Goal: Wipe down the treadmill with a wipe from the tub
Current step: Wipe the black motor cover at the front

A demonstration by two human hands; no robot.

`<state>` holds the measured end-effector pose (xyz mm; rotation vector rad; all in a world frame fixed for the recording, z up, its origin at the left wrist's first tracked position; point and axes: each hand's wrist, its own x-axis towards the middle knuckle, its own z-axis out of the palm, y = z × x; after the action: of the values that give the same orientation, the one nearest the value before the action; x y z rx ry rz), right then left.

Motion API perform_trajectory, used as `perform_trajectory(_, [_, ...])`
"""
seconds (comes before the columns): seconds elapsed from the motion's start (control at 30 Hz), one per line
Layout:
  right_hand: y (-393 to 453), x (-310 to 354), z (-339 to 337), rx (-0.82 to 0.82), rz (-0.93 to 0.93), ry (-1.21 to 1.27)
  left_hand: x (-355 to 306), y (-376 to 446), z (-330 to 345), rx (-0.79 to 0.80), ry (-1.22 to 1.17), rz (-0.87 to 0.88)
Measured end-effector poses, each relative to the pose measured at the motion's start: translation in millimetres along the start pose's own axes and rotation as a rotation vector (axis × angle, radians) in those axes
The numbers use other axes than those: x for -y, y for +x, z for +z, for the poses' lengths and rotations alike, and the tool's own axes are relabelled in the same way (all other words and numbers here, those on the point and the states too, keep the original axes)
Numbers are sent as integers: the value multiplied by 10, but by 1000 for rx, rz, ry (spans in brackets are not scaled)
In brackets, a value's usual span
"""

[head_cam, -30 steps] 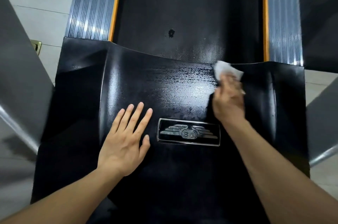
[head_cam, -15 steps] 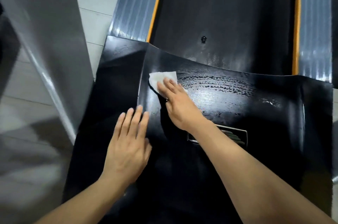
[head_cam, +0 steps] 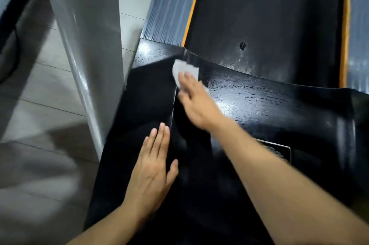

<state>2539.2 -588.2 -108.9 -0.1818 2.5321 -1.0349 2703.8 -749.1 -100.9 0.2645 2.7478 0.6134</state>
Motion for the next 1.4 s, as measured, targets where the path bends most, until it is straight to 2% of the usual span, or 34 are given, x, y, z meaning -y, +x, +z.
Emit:
perform_trajectory(0.13, [-1163, 87, 240, 117, -133, 3, 88, -3, -176, 105, -68, 48])
perform_trajectory(0.23, [-1295, 22, 154, 215, -111, -42, 131, 13, -346, 244, -74, 78])
perform_trajectory(0.4, [-282, -195, -53, 52, 60, -136, 128, 38, -438, 337, -27, 72])
perform_trajectory(0.5, [-21, -157, -52, 8, 107, -198, 127, 47, -434, 374, -20, 72])
perform_trajectory(0.57, [-228, -75, 40, 5, 68, -162, 140, 74, -462, 417, 5, 90])
perform_trajectory(0.7, [-1260, 38, 432, 29, 8, -75, 138, 129, -580, 492, 18, 90])
perform_trajectory(0.83, [-2313, 176, 775, 64, -52, -32, 93, 178, -646, 523, 30, 68])
perform_trajectory(0.93, [-2803, 145, 808, 74, -64, -57, 34, 170, -646, 539, 56, 43])
perform_trajectory(1.07, [-2699, 22, 756, -70, 134, -117, -127, 126, -627, 500, 136, -14])
perform_trajectory(1.13, [-2582, 98, 791, -136, 246, -121, -277, 18, -567, 336, 212, 67])
perform_trajectory(1.17, [-2578, 150, 824, -150, 262, -123, -352, -66, -516, 253, 248, 149])
perform_trajectory(1.23, [-2719, 198, 888, -131, 224, -130, -466, -223, -366, 188, 301, 308])
perform_trajectory(1.33, [-3148, -8, 845, -122, 175, -153, -597, -446, -192, 312, 348, 324])
perform_trajectory(1.4, [-3467, -308, 662, -163, 262, -192, -630, -552, -179, 356, 383, 276])
